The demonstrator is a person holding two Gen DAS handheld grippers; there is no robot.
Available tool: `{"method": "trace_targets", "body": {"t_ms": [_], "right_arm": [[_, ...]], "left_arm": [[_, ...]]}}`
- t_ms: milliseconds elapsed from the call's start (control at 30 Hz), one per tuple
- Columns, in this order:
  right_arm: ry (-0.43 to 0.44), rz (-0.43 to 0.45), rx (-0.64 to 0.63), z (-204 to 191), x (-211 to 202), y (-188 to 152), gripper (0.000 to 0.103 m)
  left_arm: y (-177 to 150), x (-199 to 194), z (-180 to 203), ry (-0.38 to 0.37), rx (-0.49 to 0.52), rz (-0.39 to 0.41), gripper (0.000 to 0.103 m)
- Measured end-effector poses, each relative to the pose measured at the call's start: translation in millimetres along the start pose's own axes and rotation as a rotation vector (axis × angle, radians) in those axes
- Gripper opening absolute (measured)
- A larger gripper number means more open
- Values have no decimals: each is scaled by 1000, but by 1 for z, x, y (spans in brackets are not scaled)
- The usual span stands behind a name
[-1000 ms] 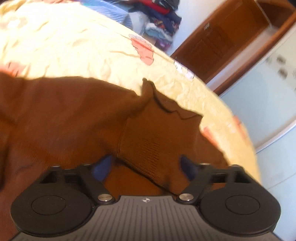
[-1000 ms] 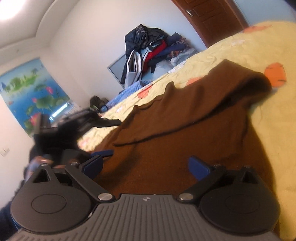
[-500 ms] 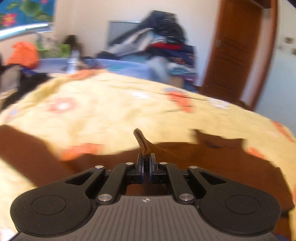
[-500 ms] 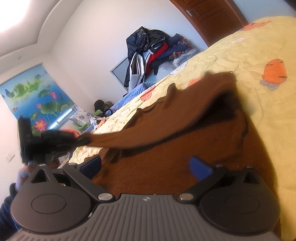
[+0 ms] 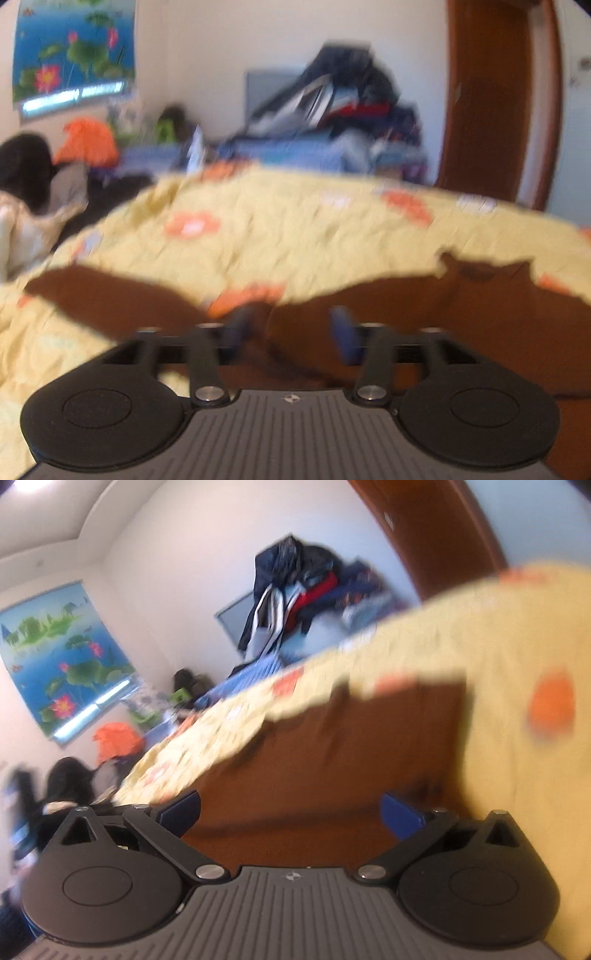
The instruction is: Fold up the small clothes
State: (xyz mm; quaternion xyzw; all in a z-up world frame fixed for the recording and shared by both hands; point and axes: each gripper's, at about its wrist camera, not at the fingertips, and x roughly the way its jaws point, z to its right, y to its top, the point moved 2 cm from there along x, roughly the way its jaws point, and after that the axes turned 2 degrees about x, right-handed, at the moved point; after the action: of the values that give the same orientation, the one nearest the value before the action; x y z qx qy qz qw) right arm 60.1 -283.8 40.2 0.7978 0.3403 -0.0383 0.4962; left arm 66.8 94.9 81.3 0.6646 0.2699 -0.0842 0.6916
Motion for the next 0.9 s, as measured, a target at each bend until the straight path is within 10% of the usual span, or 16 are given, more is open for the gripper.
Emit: {"method": "trace_targets", "body": {"t_ms": [67,333,700,900], "right_arm": [[-50,-16,-60,-6,25,24,103],[-373,-202,-380,31,123,19,103],[-355,-187,-362,30,117,21,103],[-367,-182,-364,30,119,21,103]], "left_arm": [[2,2,22,-73,58,50,100],[-28,97,43,-172,98,-219,103],[9,90,2,-171,22,-127,103],[37,152,21,-241,188,-249,103]]}}
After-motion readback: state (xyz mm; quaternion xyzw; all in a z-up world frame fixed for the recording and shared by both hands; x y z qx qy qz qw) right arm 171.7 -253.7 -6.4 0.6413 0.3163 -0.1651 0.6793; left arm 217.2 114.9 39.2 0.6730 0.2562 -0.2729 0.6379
